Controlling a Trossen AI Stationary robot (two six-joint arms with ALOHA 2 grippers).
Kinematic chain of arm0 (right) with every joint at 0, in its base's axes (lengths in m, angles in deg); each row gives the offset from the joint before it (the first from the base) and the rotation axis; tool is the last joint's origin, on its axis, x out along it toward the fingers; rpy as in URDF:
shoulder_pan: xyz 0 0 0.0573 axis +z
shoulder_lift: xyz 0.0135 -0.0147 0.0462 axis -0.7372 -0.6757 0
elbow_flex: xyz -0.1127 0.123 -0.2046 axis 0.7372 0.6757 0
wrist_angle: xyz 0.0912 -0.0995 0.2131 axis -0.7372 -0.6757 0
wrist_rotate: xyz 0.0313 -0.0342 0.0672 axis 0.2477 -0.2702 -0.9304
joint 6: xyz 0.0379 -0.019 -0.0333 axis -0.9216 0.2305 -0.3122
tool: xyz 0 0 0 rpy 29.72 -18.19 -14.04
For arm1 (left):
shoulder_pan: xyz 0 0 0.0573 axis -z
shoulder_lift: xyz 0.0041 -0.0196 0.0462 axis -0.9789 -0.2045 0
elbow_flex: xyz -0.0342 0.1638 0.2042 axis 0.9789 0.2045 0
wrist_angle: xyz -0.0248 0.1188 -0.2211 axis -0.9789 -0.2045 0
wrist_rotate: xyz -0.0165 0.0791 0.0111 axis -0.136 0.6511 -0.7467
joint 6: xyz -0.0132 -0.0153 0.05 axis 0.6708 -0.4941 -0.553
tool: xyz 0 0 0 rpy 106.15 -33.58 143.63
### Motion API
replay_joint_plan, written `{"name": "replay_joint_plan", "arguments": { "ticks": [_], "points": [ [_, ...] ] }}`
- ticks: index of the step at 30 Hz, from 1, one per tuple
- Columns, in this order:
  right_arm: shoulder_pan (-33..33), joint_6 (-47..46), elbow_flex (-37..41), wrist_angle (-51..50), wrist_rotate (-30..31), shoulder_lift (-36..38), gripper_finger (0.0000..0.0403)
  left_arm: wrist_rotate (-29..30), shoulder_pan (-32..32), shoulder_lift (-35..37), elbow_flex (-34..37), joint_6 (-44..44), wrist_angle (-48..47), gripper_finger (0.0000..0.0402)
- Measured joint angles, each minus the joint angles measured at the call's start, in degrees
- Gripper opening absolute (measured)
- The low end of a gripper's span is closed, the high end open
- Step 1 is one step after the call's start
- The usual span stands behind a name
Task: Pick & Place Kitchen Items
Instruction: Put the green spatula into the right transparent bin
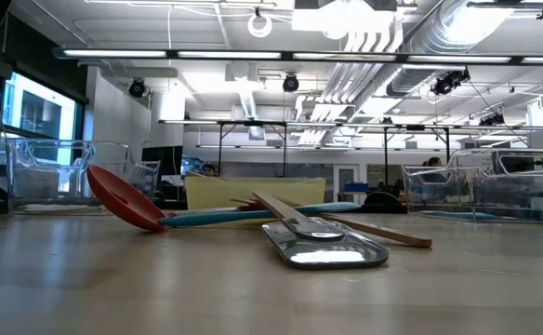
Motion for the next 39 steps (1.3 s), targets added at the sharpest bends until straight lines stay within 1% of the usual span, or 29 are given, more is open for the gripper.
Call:
{"name": "replay_joint_plan", "arguments": {
  "ticks": [2,5,7,10,12,16,17,19,22,26,28,29,31,33,35,37,39],
  "points": [
    [0.0,-0.1,0.0,-0.1,0.6,0.0,0.0004,0.2,0.0,0.0,0.0,-0.2,0.0,0.0017],
    [0.0,0.8,0.0,-1.1,4.0,0.3,0.0004,0.4,0.0,0.0,0.0,-0.3,0.6,0.0019],
    [0.1,1.7,0.0,-2.1,6.4,0.9,0.0003,0.4,0.0,0.1,0.0,0.0,1.6,0.0037],
    [0.0,2.0,0.1,-5.2,9.3,1.7,0.0003,0.6,0.0,0.9,-0.2,0.5,2.8,0.0078],
    [0.2,2.2,0.2,-6.5,10.9,1.8,0.0003,1.4,0.0,1.9,-1.0,0.8,2.6,0.0098],
    [0.9,3.1,0.2,-7.2,14.6,2.5,0.0003,1.6,0.0,2.3,-1.2,1.6,3.0,0.0117],
    [1.3,3.7,0.2,-7.6,16.8,2.5,0.0003,1.7,0.0,2.4,-1.0,1.6,2.4,0.0119],
    [1.9,5.4,0.2,-9.4,23.3,2.4,0.0003,1.9,0.0,2.5,-1.0,1.6,2.5,0.0120],
    [2.6,6.6,0.2,-12.5,35.2,2.4,0.0003,4.4,0.0,4.6,-1.0,1.6,0.9,0.0121],
    [2.2,6.4,0.2,-18.2,51.8,2.5,0.0003,12.4,0.1,7.7,-1.1,1.6,-3.1,0.0121],
    [1.4,5.4,0.2,-20.9,58.1,2.5,0.0003,17.6,0.1,8.8,-1.1,1.9,-6.8,0.0122],
    [0.9,4.0,0.1,-22.2,60.2,2.5,0.0003,20.0,0.1,9.4,-1.0,2.2,-8.6,0.0122],
    [-0.6,0.2,0.1,-25.6,62.2,2.9,0.0003,24.6,0.1,10.6,-1.0,3.6,-12.3,0.0122],
    [-2.5,-4.2,0.1,-30.1,62.0,3.9,0.0003,28.6,0.0,11.6,-1.0,5.5,-16.7,0.0122],
    [-5.3,-9.6,0.1,-35.3,61.5,5.4,0.0003,31.1,0.0,12.3,-1.0,7.7,-20.9,0.0122],
    [-8.9,-16.7,0.1,-41.8,58.8,7.2,0.0003,32.5,0.0,12.5,-1.0,10.1,-25.6,0.0122],
    [-13.8,-24.0,0.1,-47.8,54.0,9.1,0.0003,33.4,0.0,12.4,-1.0,12.3,-29.8,0.0122]
  ]
}}
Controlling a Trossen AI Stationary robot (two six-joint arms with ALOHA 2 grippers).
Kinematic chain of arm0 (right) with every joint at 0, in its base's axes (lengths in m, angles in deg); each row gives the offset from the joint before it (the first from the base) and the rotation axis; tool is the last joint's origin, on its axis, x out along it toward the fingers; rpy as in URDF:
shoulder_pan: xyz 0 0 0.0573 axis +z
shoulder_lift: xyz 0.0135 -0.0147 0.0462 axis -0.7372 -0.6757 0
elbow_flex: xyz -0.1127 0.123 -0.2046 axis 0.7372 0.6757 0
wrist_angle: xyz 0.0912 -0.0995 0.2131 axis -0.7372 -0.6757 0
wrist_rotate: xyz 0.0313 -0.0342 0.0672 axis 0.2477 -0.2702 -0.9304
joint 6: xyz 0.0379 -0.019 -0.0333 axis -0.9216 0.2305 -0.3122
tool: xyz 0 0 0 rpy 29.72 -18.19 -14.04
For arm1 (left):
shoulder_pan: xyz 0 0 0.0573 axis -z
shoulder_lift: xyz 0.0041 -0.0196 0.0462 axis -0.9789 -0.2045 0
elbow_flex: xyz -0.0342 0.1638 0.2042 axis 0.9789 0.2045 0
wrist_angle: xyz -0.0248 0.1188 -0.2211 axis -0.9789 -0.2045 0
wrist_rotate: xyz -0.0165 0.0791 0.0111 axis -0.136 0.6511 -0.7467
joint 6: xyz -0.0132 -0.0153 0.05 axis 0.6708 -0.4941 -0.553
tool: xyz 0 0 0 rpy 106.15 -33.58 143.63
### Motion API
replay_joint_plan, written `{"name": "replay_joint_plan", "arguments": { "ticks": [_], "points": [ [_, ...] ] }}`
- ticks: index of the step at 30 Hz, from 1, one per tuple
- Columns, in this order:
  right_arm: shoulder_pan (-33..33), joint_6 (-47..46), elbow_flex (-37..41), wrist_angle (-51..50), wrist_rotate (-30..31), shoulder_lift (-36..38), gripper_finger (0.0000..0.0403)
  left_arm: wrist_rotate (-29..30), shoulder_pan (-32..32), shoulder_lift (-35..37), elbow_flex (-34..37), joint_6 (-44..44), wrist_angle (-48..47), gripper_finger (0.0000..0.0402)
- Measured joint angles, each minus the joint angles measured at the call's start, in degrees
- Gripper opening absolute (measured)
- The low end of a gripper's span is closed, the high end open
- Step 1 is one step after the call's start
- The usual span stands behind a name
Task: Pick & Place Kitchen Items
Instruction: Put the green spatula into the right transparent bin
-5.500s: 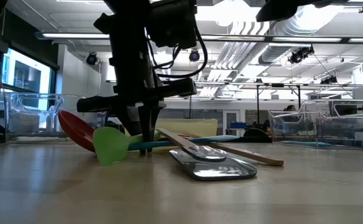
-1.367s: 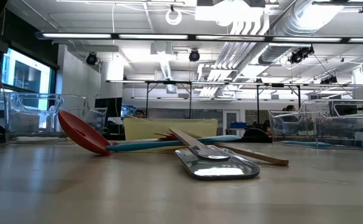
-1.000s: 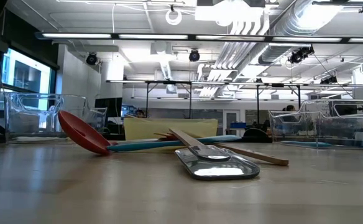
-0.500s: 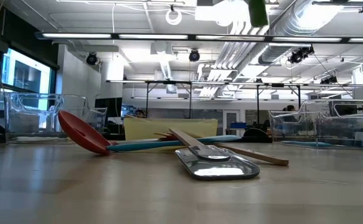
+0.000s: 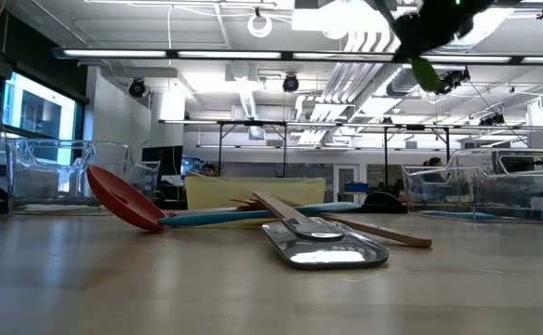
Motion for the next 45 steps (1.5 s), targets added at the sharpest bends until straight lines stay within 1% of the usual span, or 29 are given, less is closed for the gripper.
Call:
{"name": "replay_joint_plan", "arguments": {
  "ticks": [2,5,8,9,11,14,16,17,20,25,28,35,37,45],
  "points": [
    [-5.7,-5.4,0.0,-5.2,-4.7,1.6,0.0003,0.9,0.0,0.0,0.0,1.8,-3.5,0.0122],
    [-14.8,-10.5,0.0,-10.7,-11.9,2.3,0.0003,1.1,0.0,-0.1,0.0,4.3,-8.0,0.0122],
    [-24.1,-14.0,0.0,-14.1,-23.8,1.9,0.0003,1.5,0.0,-0.6,0.0,6.3,-11.2,0.0122],
    [-26.9,-14.8,0.0,-15.0,-27.2,1.3,0.0003,1.5,0.0,-0.6,0.1,6.9,-12.3,0.0122],
    [-32.0,-15.0,0.0,-16.8,-32.0,-0.5,0.0003,1.7,0.0,-0.6,0.1,8.1,-13.9,0.0122],
    [-38.4,-14.8,0.0,-17.9,-37.7,-4.0,0.0003,1.9,0.0,-0.4,1.7,9.4,-14.6,0.0122],
    [-41.4,-13.3,0.0,-17.6,-41.3,-6.3,0.0003,1.9,0.0,-0.6,2.7,9.9,-15.7,0.0122],
    [-42.4,-12.7,0.0,-17.3,-42.1,-7.4,0.0003,1.9,0.0,-0.7,3.1,10.4,-16.1,0.0122],
    [-43.9,-12.3,-0.1,-16.9,-42.8,-10.4,0.0003,1.9,0.0,-0.4,5.3,11.4,-16.5,0.0122],
    [-45.1,-13.0,-0.1,-17.3,-47.3,-14.6,0.0003,1.7,0.0,-0.7,9.6,11.9,-16.7,0.0122],
    [-45.1,-14.6,-0.1,-19.5,-47.5,-16.5,0.0003,1.8,0.0,-0.5,11.5,11.9,-16.7,0.0122],
    [-44.4,-18.8,-0.1,-27.5,-48.6,-16.9,0.0003,1.8,0.0,-0.6,13.2,11.9,-16.9,0.0122],
    [-44.4,-19.8,-0.1,-30.2,-50.1,-17.0,0.0003,1.8,0.0,-0.6,13.2,11.9,-16.8,0.0122],
    [-44.5,-21.5,-0.1,-32.8,-54.0,-17.1,0.0005,1.8,0.0,-0.5,13.2,12.6,-16.8,0.0122]
  ]
}}
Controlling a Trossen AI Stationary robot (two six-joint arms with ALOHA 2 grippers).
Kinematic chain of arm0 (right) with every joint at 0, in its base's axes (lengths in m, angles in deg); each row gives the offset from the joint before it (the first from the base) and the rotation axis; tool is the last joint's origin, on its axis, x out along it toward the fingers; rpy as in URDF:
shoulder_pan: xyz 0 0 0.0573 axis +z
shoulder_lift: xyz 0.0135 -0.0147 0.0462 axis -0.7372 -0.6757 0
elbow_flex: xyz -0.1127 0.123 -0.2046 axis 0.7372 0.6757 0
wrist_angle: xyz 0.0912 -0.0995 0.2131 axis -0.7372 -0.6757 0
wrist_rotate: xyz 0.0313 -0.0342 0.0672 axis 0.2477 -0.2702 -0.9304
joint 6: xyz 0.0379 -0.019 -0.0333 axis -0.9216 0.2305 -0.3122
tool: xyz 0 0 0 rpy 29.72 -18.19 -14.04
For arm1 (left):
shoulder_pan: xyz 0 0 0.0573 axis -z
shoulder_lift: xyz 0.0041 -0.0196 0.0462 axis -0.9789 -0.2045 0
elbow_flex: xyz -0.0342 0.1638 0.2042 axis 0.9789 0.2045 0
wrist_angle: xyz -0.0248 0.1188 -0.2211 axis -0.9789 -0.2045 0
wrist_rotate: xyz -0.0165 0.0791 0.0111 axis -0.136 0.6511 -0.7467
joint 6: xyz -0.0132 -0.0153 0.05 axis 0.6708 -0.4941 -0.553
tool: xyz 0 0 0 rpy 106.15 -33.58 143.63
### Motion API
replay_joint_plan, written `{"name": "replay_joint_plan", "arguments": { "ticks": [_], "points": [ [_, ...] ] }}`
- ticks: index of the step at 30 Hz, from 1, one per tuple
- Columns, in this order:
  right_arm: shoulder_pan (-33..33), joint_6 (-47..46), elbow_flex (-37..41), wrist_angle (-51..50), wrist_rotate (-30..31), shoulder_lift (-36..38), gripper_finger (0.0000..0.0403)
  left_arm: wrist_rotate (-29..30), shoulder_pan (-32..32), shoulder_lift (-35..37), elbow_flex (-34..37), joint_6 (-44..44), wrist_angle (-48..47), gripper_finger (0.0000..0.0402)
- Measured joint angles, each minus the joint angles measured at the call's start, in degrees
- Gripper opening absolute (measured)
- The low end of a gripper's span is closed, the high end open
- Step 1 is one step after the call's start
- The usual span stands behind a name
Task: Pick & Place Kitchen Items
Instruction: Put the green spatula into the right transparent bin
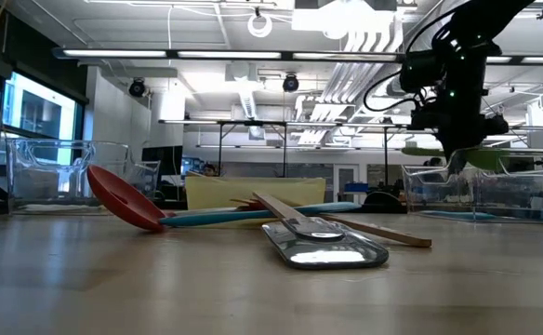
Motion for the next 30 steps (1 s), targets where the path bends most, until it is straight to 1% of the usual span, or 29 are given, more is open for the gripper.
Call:
{"name": "replay_joint_plan", "arguments": {
  "ticks": [3,12,17,25,30],
  "points": [
    [0.0,-0.7,0.0,-2.1,-2.4,0.0,0.0008,0.0,0.0,0.0,0.0,1.1,-0.1,0.0122],
    [0.0,-2.4,0.0,-9.2,-2.1,0.0,0.0007,-0.1,0.0,0.0,0.0,4.5,-2.7,0.0122],
    [0.0,-0.9,0.1,-9.6,-1.9,0.0,0.0010,-0.1,0.0,0.0,0.0,5.3,-2.7,0.0122],
    [0.0,0.2,0.1,-9.8,-1.8,0.0,0.0034,-0.3,0.0,0.0,0.0,6.0,-2.6,0.0122],
    [0.0,1.9,0.1,-9.7,-1.8,0.0,0.0066,-0.3,0.0,0.0,0.0,6.6,-2.6,0.0122]
  ]
}}
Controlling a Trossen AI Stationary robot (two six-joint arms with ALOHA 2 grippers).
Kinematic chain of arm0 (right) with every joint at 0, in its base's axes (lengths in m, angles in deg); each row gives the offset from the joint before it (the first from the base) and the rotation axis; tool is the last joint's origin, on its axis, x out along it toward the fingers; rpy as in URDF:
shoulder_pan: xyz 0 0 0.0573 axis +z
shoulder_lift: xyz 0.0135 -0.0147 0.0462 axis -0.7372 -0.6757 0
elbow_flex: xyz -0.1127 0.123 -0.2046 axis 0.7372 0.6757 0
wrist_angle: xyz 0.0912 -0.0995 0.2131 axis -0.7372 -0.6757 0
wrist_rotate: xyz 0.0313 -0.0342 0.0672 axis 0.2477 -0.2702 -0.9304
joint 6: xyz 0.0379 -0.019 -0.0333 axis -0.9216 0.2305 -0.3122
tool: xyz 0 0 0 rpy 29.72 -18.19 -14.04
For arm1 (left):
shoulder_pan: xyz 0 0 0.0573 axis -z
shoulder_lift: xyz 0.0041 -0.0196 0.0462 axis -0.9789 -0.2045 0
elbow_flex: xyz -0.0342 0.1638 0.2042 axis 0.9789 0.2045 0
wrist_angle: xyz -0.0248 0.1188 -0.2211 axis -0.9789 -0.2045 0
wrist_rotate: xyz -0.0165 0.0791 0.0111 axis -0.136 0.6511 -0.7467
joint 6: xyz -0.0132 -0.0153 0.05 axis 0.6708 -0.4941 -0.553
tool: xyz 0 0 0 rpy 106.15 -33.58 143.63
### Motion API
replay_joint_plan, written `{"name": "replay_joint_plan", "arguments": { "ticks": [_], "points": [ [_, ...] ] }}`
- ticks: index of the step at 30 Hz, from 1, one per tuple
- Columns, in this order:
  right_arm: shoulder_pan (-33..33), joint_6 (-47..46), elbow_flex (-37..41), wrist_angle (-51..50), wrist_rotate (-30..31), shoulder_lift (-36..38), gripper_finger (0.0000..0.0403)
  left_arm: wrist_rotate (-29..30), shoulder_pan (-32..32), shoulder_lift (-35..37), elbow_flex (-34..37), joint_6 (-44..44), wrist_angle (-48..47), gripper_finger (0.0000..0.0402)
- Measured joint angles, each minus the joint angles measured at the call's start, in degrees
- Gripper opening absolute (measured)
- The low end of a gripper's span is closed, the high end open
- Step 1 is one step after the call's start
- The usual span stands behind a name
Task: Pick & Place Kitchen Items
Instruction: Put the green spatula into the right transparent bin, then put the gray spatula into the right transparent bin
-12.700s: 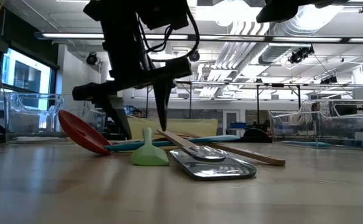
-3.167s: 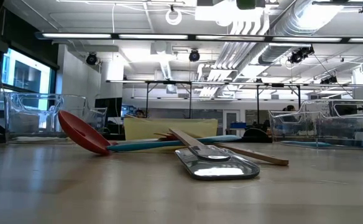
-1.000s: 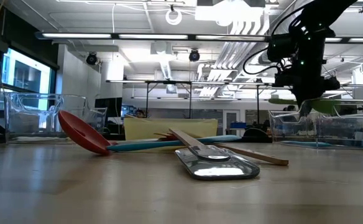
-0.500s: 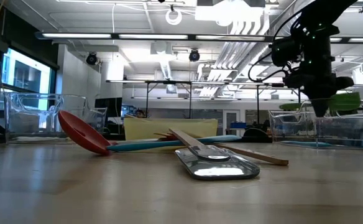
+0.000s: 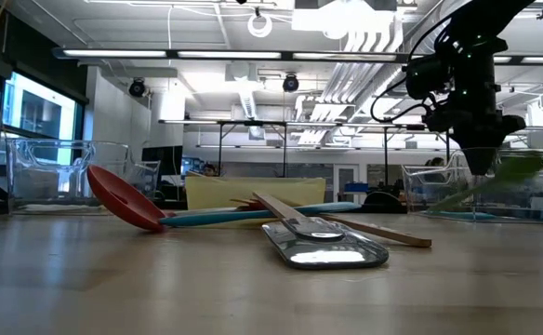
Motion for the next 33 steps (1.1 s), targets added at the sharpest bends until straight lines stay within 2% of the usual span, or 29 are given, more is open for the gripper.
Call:
{"name": "replay_joint_plan", "arguments": {
  "ticks": [7,14,19,23,25,27,33],
  "points": [
    [0.0,0.9,0.0,1.0,2.0,0.0,0.0142,-0.1,0.0,0.0,0.0,0.0,0.0,0.0122],
    [0.0,6.6,0.0,5.2,1.1,0.0,0.0214,-1.9,0.0,0.0,0.0,-0.2,0.0,0.0122],
    [0.0,6.3,0.0,9.8,2.6,2.4,0.0223,-1.9,0.0,0.0,0.0,-0.2,-0.2,0.0122],
    [0.0,6.5,0.0,12.8,-1.0,7.4,0.0217,-1.9,0.0,0.0,0.0,0.9,-2.3,0.0122],
    [0.0,6.5,0.0,14.2,-5.7,10.7,0.0214,-2.0,0.0,0.0,0.0,2.2,-3.8,0.0122],
    [0.0,7.3,0.0,15.6,-13.1,14.3,0.0213,-2.4,0.0,0.0,0.0,3.6,-5.5,0.0122],
    [0.4,9.5,0.0,23.6,-46.5,22.8,0.0213,-4.7,0.0,0.0,0.0,7.5,-11.4,0.0122]
  ]
}}
